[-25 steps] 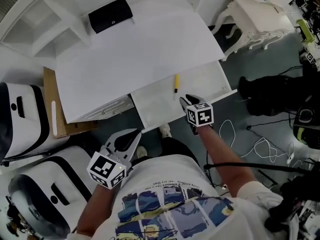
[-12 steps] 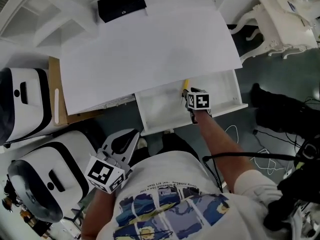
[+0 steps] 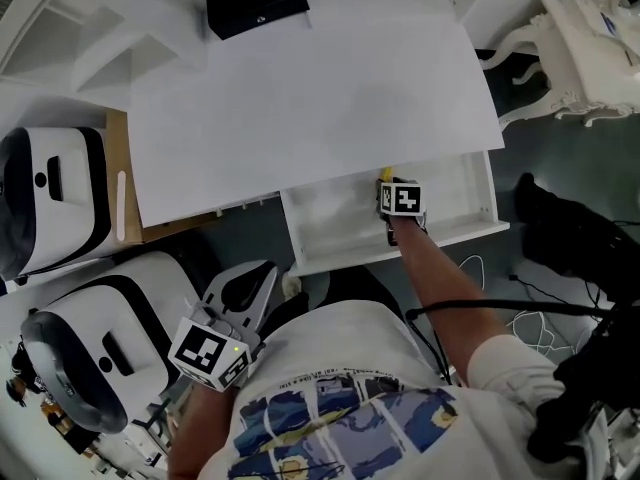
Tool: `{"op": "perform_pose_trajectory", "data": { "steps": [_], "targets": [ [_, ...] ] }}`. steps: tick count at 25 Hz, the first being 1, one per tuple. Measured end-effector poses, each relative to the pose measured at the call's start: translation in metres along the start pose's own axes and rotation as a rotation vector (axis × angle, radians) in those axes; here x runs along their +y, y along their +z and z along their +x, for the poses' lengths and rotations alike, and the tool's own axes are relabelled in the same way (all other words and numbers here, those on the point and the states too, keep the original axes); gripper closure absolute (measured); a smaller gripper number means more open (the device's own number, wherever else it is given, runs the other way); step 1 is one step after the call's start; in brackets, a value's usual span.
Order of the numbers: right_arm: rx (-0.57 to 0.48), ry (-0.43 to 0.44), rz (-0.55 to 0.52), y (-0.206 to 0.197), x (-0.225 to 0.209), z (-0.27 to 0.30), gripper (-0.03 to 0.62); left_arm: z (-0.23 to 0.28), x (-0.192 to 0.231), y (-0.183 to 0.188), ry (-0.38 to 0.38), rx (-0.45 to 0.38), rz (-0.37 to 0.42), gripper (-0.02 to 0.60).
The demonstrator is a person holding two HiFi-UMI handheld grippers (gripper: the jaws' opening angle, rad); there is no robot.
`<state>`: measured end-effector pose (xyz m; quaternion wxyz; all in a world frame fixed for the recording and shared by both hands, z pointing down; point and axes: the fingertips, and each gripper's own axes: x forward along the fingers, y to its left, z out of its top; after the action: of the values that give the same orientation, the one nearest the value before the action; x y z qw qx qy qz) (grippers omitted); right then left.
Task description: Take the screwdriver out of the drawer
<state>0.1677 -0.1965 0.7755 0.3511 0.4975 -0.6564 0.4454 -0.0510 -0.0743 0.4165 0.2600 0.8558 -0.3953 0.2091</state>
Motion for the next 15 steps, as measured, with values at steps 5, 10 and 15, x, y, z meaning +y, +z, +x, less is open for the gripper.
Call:
{"op": "perform_pose_trajectory", "data": {
  "steps": [5,10,15],
  "targets": [
    [-0.009,-0.042,-0.004,0.0008,-0.0002,0.0059,0.411,-0.001,0.0038,-0.0063,0.017,0.013,-0.019,0.568],
    [-0.014,-0.091,-0.015,-0.0003,-0.0034,0.0042,0.473,-0.0023,0.0041,-0.0078,0.02,0.014,-0.025,0.566],
    [-0.001,-0.088,-0.014,-0.0026,-0.009,0.0061,0.491,-0.0015,0.0039,-0.0082,0.017,0.014,-0.021,0.568]
  ]
}}
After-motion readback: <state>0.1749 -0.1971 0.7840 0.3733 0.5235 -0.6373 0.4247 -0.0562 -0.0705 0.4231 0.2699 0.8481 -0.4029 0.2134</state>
